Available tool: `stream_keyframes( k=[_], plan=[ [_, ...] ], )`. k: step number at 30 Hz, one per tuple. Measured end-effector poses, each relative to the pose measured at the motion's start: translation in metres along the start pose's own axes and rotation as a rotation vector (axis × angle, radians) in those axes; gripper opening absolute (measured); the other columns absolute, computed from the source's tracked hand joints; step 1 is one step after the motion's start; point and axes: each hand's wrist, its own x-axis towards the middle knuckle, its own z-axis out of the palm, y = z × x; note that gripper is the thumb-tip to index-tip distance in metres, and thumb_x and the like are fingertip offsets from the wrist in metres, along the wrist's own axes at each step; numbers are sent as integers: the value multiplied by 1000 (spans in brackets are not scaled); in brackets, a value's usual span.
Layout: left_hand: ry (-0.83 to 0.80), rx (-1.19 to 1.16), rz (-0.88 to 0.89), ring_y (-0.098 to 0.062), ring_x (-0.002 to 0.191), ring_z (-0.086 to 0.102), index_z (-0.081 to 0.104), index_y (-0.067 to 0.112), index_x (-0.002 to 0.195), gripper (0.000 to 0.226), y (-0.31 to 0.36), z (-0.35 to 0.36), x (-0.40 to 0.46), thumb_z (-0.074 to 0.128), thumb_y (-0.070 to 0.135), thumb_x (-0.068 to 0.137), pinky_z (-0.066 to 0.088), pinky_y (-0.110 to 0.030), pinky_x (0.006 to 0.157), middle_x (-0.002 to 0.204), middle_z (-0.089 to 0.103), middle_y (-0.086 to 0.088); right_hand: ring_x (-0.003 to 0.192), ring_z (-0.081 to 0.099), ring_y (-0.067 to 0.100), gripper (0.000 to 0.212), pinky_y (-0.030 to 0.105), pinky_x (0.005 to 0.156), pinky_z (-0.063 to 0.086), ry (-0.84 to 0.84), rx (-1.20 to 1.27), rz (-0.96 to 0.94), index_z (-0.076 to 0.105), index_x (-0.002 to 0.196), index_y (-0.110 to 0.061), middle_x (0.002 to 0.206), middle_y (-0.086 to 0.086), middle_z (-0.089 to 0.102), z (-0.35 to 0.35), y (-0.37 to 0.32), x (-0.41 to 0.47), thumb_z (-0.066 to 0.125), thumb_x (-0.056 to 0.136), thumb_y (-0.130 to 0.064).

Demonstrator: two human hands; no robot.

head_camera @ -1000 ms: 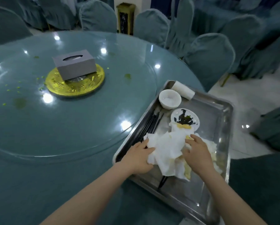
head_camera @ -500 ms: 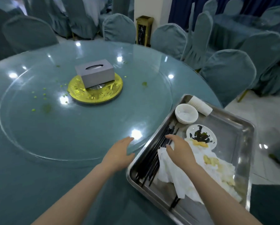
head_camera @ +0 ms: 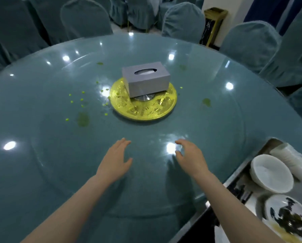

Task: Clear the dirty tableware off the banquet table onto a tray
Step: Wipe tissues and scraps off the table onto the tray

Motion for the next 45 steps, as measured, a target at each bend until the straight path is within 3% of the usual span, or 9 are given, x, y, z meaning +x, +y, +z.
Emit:
stream_keyframes(
  k=[9, 15, 23, 26, 29, 33, 36, 39, 45],
  plan=[
    [144, 76, -83, -19, 147, 7, 21, 20, 150, 79, -40, -32, 124, 65, 33, 86, 12, -36, 119, 160, 7, -4, 124, 49, 22, 37, 30, 102, 36, 40, -30, -119, 56, 129, -15, 136, 3, 55, 7, -12, 157, 54, 92, -15],
    [-54, 489, -251, -39, 141, -25, -28, 36, 143, 137, -66, -34, 192, 64, 82, 52, -7, -55, 113, 152, -34, -15, 121, 50, 23, 33, 33, 96, 40, 151, -38, -133, 61, 123, -18, 130, 3, 58, 9, -4, 249, 50, 91, -14],
    [-242, 481, -250, -39, 143, -16, -30, 33, 143, 150, -70, -28, 204, 32, 95, 21, 7, -50, 116, 155, -28, -13, 121, 44, 37, 35, 38, 98, 38, 300, -212, -63, 59, 123, -5, 130, 18, 52, 0, 36, 326, 50, 89, -9],
    [-235, 455, -262, -38, 143, -18, -29, 32, 143, 148, -64, -27, 199, 38, 94, 27, 8, -49, 116, 154, -28, -13, 125, 42, 37, 34, 39, 102, 36, 187, -308, -31, 54, 123, 0, 136, 20, 47, -3, 40, 349, 45, 92, -9],
    [-218, 451, -257, -39, 143, -18, -28, 28, 145, 142, -59, -25, 194, 52, 90, 44, 5, -47, 116, 155, -26, -15, 107, 55, 38, 21, 36, 82, 44, 175, -376, -81, 61, 98, 0, 114, 20, 60, 0, 35, 344, 43, 87, -1],
    [-194, 418, -256, -38, 143, -18, -26, 23, 146, 139, -52, -20, 186, 54, 87, 52, 3, -46, 117, 154, -26, -17, 91, 55, 37, 17, 32, 64, 35, 205, -393, -166, 58, 80, 0, 97, 17, 62, 11, 27, 297, 42, 82, 5],
    [-167, 417, -260, -39, 144, -15, -21, 12, 147, 136, -45, -15, 181, 49, 86, 58, 2, -45, 117, 155, -22, -20, 90, 54, 36, 19, 33, 66, 38, 158, -362, -242, 60, 80, 0, 95, 14, 62, 24, 12, 255, 42, 81, 6],
    [-73, 441, -249, -36, 145, -11, -14, -1, 147, 122, -34, 0, 166, 35, 82, 72, 2, -42, 117, 156, -17, -20, 99, 53, 36, 24, 38, 84, 44, 138, -360, -300, 66, 98, 2, 109, 15, 63, 42, -7, 212, 45, 85, 5],
    [-13, 399, -281, -36, 146, -6, -10, -6, 146, 95, -8, 24, 150, 23, 65, 92, 3, -42, 117, 157, -12, -22, 109, 50, 34, 35, 33, 96, 36, 54, -377, -312, 59, 118, -1, 130, 14, 56, 65, -31, 148, 47, 85, 4]
  ],
)
